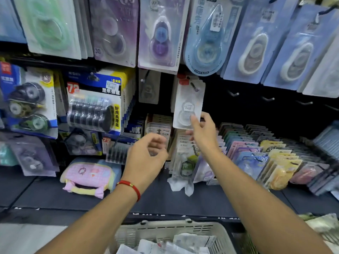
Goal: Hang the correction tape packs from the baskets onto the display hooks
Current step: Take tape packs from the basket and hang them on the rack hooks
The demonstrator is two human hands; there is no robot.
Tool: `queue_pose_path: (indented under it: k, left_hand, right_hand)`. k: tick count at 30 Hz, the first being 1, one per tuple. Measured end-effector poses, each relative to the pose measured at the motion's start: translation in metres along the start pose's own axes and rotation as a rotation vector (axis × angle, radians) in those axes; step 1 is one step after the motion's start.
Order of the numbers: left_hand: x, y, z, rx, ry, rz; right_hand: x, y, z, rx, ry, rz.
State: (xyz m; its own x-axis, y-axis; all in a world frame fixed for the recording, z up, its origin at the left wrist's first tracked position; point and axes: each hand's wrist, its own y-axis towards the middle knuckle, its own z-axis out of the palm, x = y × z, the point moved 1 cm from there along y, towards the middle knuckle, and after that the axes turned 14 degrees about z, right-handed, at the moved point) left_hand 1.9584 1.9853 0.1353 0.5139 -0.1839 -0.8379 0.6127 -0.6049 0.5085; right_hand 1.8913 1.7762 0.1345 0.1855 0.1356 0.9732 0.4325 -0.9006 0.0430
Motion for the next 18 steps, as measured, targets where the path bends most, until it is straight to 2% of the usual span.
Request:
queue_pose_path:
  k: [3,5,7,9,12,14,18]
  left_hand:
    - [0.008,-0.01,-0.007,0.065,0.145,-0.001]
    - [0.016,-0.014,-0.01,0.175,0.249,-0.047]
    - [0.025,-0.017,-0.01,0.388,0.338,-0.125]
    - [0.034,-0.027,-0.007,0.66,0.407,-0.18]
    - [0.046,-0.05,0.001,1.032,0.569,-0.146]
    - [0.054,-0.069,0.006,1.228,0.686,-0.129]
    - [0.07,-0.106,0.013,1.481,0.846,-0.157]
  right_hand:
    - [0.003,0.032,0.005,0.035,-0.014,0.11]
    - [-0.004,0.038,0.002,0.037,-0.055,0.223]
    - [-0.016,0.027,-0.004,0.05,-0.079,0.289]
    - [-0.035,0.005,-0.015,0.069,-0.136,0.265]
    - [-0.068,-0.036,-0.041,0.213,-0.297,0.221]
    - [-0.092,-0.065,-0.052,0.396,-0.487,0.206]
    - [-0.158,-0.119,-0.057,0.753,-1.204,0.156]
